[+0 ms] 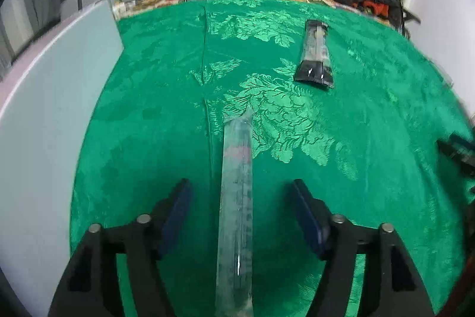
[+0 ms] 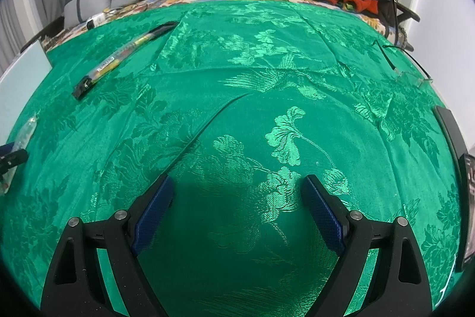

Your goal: Organize snacks

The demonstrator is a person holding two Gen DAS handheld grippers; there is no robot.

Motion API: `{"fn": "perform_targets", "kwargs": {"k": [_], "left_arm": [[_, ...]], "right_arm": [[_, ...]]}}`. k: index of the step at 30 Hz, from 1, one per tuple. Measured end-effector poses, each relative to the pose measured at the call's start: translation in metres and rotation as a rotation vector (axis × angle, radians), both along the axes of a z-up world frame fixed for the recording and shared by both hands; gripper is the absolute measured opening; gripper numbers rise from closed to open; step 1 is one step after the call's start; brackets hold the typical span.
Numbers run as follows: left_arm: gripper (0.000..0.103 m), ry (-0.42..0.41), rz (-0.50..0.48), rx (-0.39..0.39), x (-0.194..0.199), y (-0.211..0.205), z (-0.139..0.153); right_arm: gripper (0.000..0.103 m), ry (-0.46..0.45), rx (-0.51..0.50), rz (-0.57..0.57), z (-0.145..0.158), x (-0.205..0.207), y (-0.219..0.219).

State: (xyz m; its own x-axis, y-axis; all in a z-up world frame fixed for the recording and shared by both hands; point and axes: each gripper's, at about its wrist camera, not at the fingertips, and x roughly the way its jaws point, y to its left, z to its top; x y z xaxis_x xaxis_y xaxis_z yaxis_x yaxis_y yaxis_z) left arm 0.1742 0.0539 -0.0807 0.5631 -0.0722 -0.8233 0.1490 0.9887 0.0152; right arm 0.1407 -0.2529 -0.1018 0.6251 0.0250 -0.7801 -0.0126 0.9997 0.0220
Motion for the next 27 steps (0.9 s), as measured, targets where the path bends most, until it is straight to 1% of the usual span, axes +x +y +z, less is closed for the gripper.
{"fn": "perform_targets", "kwargs": {"k": [1,2,4,6,12,27], "left_arm": [[0.078,-0.010,0.000,0.004,-0.0007,-0.0014,-0.0007],[0.079,-0.011,0.014,-0.018,0.0004,0.0017,-0.0018],[0.088,-0.021,0.028,-0.012,0.0014,0.0045,-0.0035],[0.090,-0.035,0.033,-0.016,-0.0003,0.0062,-0.0048],[0.095,-0.028,0.046,-0.015,0.0013,0.0078,-0.0065],[0.097,-0.026,0.048,-0.017,0.0000,0.0083,-0.0065]], "right_arm": [[0.091,0.000,0.000,0.000,0.0000,0.0000,0.0000],[0.091,0.000,0.000,0.000,0.0000,0.0000,0.0001],[0.091,0.000,-0.001,0.000,0.0000,0.0000,0.0000],[0.091,0.000,-0.001,0.000,0.0000,0.0000,0.0000],[0.091,0.000,-0.001,0.000,0.0000,0.0000,-0.0002],[0.091,0.000,-0.002,0.001,0.0001,0.0000,-0.0003]]}}
